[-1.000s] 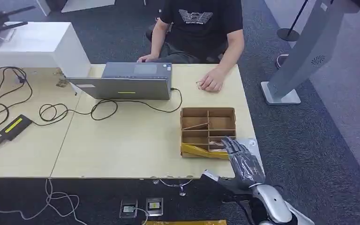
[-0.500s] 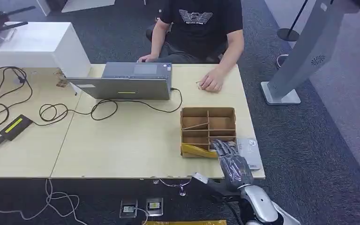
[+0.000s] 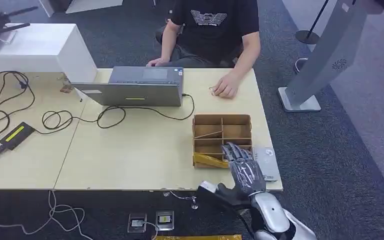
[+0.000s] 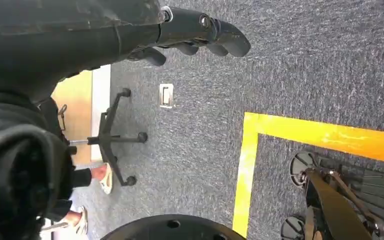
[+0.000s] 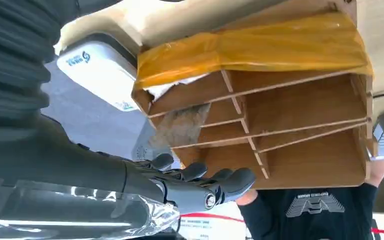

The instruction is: Pass the card to the sensor for recognition and then transmit it.

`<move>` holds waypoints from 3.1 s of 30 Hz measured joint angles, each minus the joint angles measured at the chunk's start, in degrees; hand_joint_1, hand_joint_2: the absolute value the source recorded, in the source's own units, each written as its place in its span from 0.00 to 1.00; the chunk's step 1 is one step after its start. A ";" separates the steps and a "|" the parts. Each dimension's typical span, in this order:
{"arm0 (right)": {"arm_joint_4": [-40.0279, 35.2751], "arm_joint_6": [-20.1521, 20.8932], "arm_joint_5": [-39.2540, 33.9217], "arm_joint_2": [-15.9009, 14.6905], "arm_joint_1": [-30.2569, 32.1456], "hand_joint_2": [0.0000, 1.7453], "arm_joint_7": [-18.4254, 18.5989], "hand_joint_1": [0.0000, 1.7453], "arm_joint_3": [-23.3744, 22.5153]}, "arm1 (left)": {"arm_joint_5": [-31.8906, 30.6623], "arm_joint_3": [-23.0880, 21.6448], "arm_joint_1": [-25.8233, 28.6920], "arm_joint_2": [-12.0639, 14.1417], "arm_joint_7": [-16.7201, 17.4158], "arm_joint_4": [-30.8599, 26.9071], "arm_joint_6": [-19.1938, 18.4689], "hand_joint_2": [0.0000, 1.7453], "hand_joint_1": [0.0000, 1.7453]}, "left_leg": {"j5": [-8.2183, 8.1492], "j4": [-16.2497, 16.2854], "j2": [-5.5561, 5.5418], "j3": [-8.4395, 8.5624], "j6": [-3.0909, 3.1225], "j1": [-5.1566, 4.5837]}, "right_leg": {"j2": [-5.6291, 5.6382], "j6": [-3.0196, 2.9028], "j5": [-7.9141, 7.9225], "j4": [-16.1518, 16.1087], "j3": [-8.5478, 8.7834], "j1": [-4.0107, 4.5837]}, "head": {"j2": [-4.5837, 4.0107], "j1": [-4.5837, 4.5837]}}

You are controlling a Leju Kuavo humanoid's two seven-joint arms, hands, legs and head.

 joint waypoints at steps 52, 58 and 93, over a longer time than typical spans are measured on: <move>-1.05 5.27 8.00 2.34 -2.42 1.00 0.28 0.00 -6.47 | 1.22 0.00 0.00 -0.35 0.55 0.02 0.92 0.00 0.00 | 0.01 0.00 0.00 0.01 0.00 0.00 | 0.01 0.00 0.00 0.01 0.00 0.00 | 0.00 0.00; -0.20 6.14 7.56 3.02 -2.65 1.00 0.31 0.00 -5.75 | 1.20 0.00 0.00 -0.33 0.59 0.02 0.90 0.00 0.00 | 0.01 0.00 0.00 0.01 0.00 0.00 | 0.01 0.00 0.00 0.01 0.00 0.00 | 0.00 0.00; 6.27 6.14 6.56 4.79 -3.32 1.00 2.27 0.00 -1.60 | 2.73 0.00 -0.02 0.09 -0.76 0.02 -0.02 0.00 0.00 | 0.02 0.00 0.01 0.03 -0.02 0.00 | 0.02 0.00 0.00 0.01 0.00 0.00 | 0.00 0.00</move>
